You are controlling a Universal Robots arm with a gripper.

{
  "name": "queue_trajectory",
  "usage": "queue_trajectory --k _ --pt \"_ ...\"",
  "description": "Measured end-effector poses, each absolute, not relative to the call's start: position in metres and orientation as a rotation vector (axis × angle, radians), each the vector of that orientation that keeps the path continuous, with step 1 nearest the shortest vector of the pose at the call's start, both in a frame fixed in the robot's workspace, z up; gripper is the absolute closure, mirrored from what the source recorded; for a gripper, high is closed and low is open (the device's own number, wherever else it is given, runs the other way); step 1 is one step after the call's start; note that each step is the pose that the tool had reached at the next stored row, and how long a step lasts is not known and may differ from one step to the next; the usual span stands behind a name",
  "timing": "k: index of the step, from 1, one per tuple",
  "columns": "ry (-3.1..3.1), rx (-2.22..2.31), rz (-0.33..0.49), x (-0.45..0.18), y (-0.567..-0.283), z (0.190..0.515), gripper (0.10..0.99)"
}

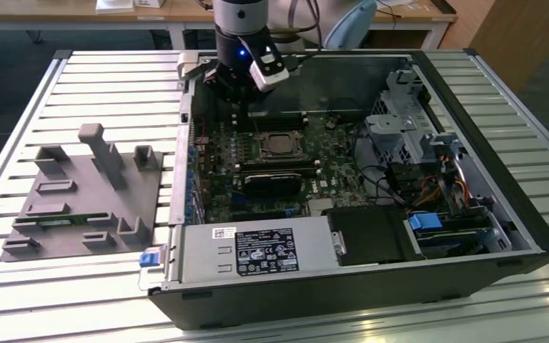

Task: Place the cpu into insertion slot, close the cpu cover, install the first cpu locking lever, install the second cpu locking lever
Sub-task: 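Install the first cpu locking lever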

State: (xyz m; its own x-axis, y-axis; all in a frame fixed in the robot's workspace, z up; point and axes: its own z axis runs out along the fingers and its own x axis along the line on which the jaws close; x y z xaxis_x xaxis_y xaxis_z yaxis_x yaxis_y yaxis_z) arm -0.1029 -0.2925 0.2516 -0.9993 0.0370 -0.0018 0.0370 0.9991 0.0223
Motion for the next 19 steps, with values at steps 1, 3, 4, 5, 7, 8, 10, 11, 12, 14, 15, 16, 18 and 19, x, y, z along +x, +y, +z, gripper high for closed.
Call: queue_trajectory --k 1,3,4,5,7,8,10,11,12,14,15,16,18,19 --pt "3.139 0.058 0.035 -0.103 -0.292 0.252 0.98" --pt "3.139 0.058 0.035 -0.099 -0.291 0.252 0.98" --pt "3.139 0.058 0.035 -0.097 -0.291 0.252 0.98" --pt "3.139 0.058 0.035 -0.095 -0.291 0.252 0.98" --pt "3.139 0.058 0.035 -0.09 -0.291 0.252 0.98" --pt "3.14 0.058 0.035 -0.087 -0.291 0.251 0.98" --pt "3.143 0.058 0.035 -0.078 -0.291 0.251 0.98" --pt "3.145 0.058 0.035 -0.074 -0.291 0.251 0.98" --pt "3.147 0.059 0.035 -0.069 -0.291 0.251 0.98" --pt "3.151 0.059 0.035 -0.06 -0.29 0.251 0.98" --pt "3.154 0.059 0.035 -0.055 -0.29 0.25 0.98" --pt "3.158 0.059 0.035 -0.051 -0.29 0.25 0.98" --pt "3.161 0.057 0.046 -0.047 -0.29 0.249 0.98" --pt "3.16 0.056 0.06 -0.047 -0.29 0.249 0.98"
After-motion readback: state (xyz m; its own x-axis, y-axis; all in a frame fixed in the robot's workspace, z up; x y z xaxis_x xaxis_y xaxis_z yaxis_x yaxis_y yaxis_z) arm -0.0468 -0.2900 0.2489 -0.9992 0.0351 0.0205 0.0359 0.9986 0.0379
